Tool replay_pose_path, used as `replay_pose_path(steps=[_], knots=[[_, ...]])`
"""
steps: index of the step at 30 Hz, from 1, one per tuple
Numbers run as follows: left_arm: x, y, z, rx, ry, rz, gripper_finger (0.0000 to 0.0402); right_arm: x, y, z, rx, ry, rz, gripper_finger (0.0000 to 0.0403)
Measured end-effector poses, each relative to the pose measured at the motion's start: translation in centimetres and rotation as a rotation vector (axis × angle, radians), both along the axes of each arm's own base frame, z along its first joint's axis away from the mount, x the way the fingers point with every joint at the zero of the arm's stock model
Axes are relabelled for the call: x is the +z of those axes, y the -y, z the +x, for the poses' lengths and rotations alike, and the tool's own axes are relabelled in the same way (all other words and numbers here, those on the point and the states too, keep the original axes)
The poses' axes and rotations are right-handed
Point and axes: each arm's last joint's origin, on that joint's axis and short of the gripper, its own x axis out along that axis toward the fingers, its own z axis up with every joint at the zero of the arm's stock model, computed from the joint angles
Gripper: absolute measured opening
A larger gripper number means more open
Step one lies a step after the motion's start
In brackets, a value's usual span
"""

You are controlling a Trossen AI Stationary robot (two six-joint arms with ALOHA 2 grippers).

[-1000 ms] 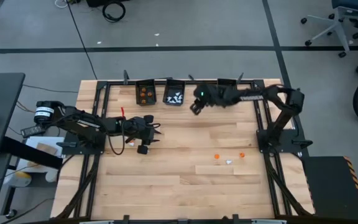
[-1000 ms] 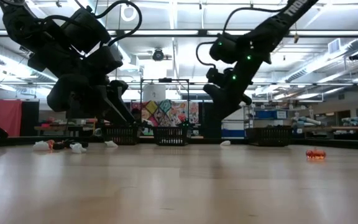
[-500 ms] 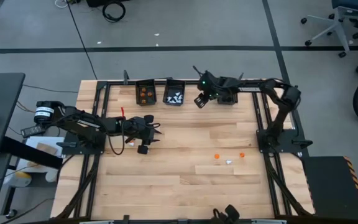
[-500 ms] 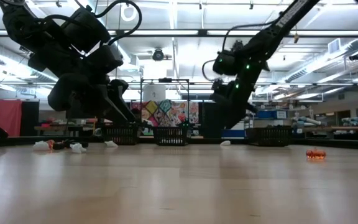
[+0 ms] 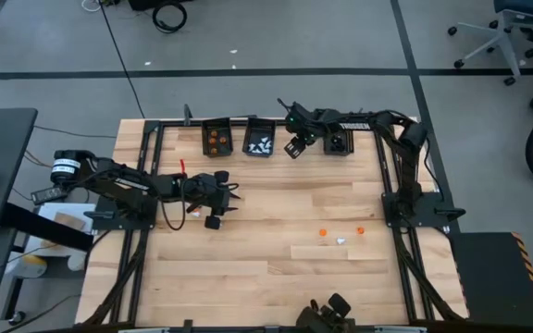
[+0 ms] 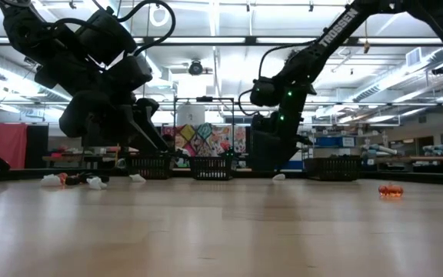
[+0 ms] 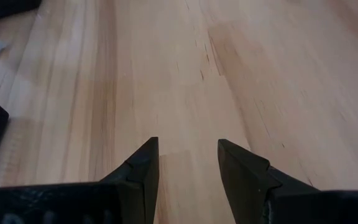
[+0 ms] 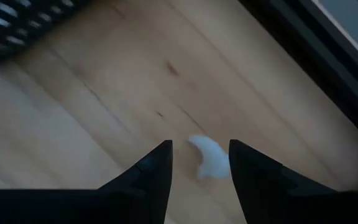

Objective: Sort Halloween decoration
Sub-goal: Put the white ghost toy into the middle black bin

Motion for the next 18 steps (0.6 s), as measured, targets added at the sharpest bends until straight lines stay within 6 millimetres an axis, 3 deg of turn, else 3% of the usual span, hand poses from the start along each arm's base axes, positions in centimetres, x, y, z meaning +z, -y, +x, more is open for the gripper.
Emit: replay_pose_path(steps=[9,18], knots=[[0.0,0.0,0.0,0.002,-0.006,-0.003,0.0144,-1.3,1.4,-0.9,0.032,0.005,0.084,0.0163],[-0.1,0.0,-0.1,0.000,-0.010,-0.001,0.0144,-1.8,0.4,-0.3,0.129,-0.043,0.094,0.0153]])
